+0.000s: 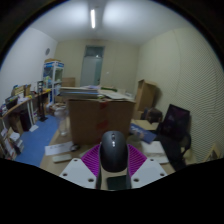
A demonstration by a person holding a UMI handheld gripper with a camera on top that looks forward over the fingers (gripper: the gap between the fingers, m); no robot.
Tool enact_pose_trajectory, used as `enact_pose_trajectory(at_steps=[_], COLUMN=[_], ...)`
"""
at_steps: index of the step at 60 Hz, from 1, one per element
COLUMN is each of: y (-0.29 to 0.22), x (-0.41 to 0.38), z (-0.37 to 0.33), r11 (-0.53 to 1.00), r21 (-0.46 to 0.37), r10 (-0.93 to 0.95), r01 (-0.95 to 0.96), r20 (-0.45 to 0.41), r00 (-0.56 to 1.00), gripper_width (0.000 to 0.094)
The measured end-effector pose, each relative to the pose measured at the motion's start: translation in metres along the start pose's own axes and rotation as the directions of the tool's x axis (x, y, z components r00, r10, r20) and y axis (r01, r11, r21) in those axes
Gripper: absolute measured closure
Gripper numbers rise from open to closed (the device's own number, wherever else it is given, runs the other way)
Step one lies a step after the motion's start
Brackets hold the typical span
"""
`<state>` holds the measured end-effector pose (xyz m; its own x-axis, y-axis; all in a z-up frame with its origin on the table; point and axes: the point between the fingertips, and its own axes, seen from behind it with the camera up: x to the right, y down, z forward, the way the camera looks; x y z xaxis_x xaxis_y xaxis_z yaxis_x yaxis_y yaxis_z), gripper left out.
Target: Arrange mouse
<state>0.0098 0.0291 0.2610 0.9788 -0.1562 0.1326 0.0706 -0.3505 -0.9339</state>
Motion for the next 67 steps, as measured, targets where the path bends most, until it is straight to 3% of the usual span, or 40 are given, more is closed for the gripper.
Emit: enact_pose_trajectory(at_steps=[6, 11, 16, 23, 32, 42, 49, 50, 53, 67], y=[0.017, 0.071, 0.142, 0.22, 0.281, 0.281, 0.287, 0.287, 0.28, 0.243], x=[0.074, 0.108, 0.122, 0.106, 0.103, 0.1, 0.099, 0.099, 0.096, 0.091], z=[0.003, 0.02, 0.039, 0.055, 0.064, 0.066, 0.054, 0.052, 0.042, -0.05], r11=[1.0, 0.996, 0.978, 0.946, 0.915, 0.921, 0.886, 0.883, 0.886, 0.902], r21=[-0.008, -0.09, -0.205, -0.324, -0.404, -0.391, -0.464, -0.47, -0.464, -0.427], r10=[0.026, 0.016, -0.028, 0.052, 0.067, 0.082, 0.069, 0.069, 0.066, 0.099], r01=[-0.026, -0.019, 0.032, -0.01, 0.004, -0.004, 0.016, 0.016, 0.015, -0.071], r20=[-0.039, -0.028, 0.022, 0.12, 0.162, 0.182, 0.167, 0.164, 0.159, 0.043], r00=[0.999, 0.999, 0.999, 0.991, 0.985, 0.98, 0.984, 0.984, 0.985, 0.994], gripper_width=[0.0596, 0.0587, 0.0587, 0.0576, 0.0531, 0.0416, 0.0041, 0.0092, 0.0121, 0.0099])
